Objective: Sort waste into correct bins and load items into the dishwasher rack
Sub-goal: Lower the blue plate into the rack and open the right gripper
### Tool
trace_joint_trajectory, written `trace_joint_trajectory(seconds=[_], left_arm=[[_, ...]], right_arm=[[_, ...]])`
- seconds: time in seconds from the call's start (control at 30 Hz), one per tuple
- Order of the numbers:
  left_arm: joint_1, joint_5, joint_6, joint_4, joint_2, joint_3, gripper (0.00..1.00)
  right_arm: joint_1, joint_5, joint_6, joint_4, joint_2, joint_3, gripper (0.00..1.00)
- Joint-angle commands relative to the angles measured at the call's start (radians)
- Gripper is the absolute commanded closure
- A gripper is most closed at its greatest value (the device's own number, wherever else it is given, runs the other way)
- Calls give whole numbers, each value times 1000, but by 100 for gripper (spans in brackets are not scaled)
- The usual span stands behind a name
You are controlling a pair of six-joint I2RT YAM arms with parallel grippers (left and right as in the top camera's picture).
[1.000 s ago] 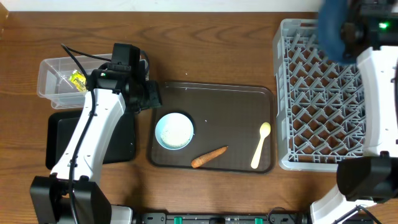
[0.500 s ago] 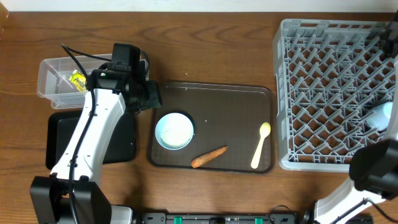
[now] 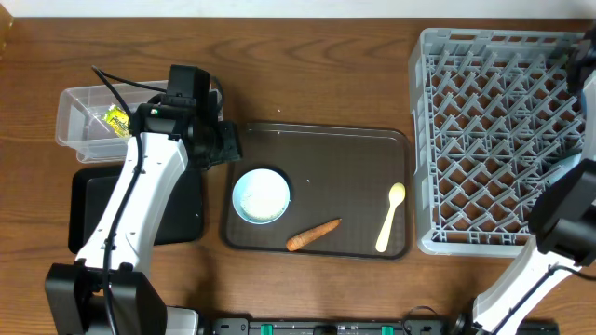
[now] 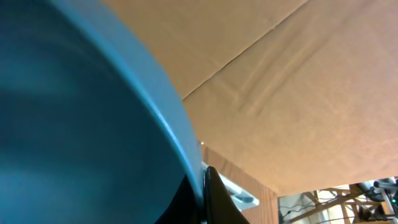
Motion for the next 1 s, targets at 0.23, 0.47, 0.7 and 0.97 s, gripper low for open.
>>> trace_joint_trajectory(seconds=[0.23, 0.47, 0.7, 0.97], left_arm=[[3, -9, 17, -5, 0, 7, 50], [3, -9, 17, -5, 0, 7, 49], [3, -9, 17, -5, 0, 7, 50], [3, -9, 17, -5, 0, 7, 49]], right_arm=[[47, -244, 31, -112, 43, 2, 99], [116, -411, 30, -301, 43, 2, 89], [154, -558, 31, -425, 43, 2, 49], [158, -560, 30, -469, -2, 2, 14]])
